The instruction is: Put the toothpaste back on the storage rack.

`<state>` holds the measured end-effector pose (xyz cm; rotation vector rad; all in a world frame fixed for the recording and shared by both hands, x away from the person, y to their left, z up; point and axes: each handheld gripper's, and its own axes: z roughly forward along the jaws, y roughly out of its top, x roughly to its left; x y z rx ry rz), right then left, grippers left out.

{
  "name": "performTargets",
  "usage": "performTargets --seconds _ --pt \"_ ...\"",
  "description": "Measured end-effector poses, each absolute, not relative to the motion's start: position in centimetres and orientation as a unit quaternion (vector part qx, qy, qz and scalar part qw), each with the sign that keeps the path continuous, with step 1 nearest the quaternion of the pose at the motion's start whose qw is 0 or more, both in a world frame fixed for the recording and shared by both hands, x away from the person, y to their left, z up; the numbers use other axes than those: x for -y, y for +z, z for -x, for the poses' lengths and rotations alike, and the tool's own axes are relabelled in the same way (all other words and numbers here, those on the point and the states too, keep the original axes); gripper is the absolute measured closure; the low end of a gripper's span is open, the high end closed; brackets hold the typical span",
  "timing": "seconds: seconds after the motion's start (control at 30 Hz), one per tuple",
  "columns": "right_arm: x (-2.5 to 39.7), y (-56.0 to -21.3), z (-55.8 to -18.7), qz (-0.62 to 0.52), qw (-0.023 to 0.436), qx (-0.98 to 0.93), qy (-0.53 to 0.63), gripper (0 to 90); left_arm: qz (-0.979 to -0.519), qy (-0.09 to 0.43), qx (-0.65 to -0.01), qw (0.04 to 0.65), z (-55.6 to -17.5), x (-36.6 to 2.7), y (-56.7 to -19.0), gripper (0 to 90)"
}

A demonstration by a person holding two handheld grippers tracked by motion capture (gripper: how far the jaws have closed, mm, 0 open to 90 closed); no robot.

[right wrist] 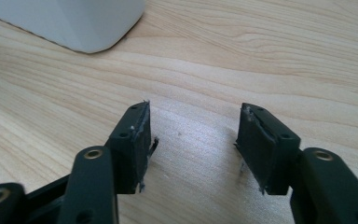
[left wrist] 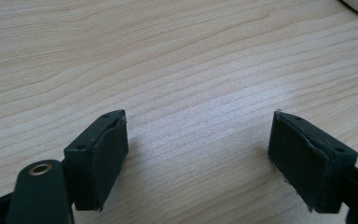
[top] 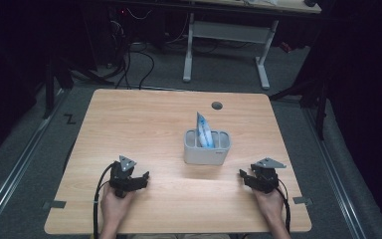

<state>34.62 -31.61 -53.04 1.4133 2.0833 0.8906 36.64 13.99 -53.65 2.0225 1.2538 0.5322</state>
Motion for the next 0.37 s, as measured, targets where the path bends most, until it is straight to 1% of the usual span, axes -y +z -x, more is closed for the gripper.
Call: performTargets --seconds 0.13,0.37 --pt "31.58 -53.04 -34.62 -0.518 0.233 -0.757 0.323 41.5 -0.778 0.205 -0.483 0.345 -36.64 -13.98 -53.66 20.3" --pt "31.58 -53.05 -34.63 -0.517 0.233 -0.758 0.323 40.0 -0.778 0.205 -0.483 0.345 -36.64 -13.99 -53.66 20.5"
